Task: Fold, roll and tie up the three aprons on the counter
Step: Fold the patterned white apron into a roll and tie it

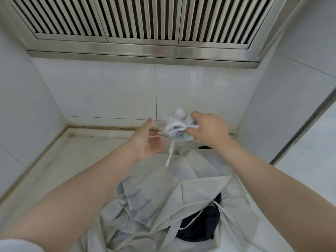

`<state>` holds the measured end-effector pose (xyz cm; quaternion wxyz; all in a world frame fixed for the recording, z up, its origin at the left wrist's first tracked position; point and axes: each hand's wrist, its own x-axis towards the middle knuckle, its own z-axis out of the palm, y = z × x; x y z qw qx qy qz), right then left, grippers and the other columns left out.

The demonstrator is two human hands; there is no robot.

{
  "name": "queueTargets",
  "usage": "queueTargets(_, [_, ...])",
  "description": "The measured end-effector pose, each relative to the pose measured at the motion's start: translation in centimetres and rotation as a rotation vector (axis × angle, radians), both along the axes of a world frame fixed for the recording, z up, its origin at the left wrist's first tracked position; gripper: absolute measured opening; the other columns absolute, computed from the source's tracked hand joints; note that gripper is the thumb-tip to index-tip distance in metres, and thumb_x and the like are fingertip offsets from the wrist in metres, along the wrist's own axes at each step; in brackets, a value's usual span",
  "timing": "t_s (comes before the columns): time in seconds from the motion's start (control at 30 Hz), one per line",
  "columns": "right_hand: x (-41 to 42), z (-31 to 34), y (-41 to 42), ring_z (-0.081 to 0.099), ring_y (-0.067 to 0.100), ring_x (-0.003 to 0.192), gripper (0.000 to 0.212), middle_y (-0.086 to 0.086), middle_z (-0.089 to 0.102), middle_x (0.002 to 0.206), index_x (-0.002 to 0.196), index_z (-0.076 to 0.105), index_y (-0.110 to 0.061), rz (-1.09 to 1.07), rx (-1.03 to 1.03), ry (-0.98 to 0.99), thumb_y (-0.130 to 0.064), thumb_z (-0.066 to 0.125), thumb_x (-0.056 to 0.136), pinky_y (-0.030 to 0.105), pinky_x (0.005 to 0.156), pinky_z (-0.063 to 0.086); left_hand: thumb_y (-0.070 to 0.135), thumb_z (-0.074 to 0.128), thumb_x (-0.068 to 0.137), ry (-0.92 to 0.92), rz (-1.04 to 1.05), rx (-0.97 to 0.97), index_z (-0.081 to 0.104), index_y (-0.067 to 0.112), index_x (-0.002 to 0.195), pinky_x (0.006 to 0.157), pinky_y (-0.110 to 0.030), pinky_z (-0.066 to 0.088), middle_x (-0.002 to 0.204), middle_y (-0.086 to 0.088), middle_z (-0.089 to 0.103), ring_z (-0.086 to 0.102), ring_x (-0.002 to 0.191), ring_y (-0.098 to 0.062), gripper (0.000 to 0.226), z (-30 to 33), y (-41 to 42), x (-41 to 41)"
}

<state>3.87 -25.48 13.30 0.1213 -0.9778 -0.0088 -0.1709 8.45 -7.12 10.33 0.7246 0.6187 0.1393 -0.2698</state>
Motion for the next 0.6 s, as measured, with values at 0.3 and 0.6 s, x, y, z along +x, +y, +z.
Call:
queueTargets(0.3, [0.1,-3.3,1.8,0.043,0.018,0.028,0.060,-0.004,0.047,0.040,0.084,0.043,-0.014,0.301,-0.536,-0.194,-0.019,0.087,0.042,0.012,0.040,0.011,0.034,0.060,0.088,-0.119,-0.049,-0.348,0.062,0.010,0.112,0.075,-0.042,0.058,0.099,-0.011,0.070,0.069,0.078,-0.023,0.034,0.6,-1.7,-0.8])
queueTargets(0.6, [0.2,2.2,1.3,0.047,0.014,0.078,0.019,-0.002,0.054,0.083,0.101,0.064,-0.010,0.372,-0.139,0.665,-0.023,0.057,0.089,0.023,0.059,0.034,-0.007,0.054,0.072,-0.488,-0.175,0.029,0.046,0.024,0.124,0.072,-0.032,0.056,0.110,0.000,0.065,0.064,0.102,-0.019,0.061,-1.8,-0.5,-0.2])
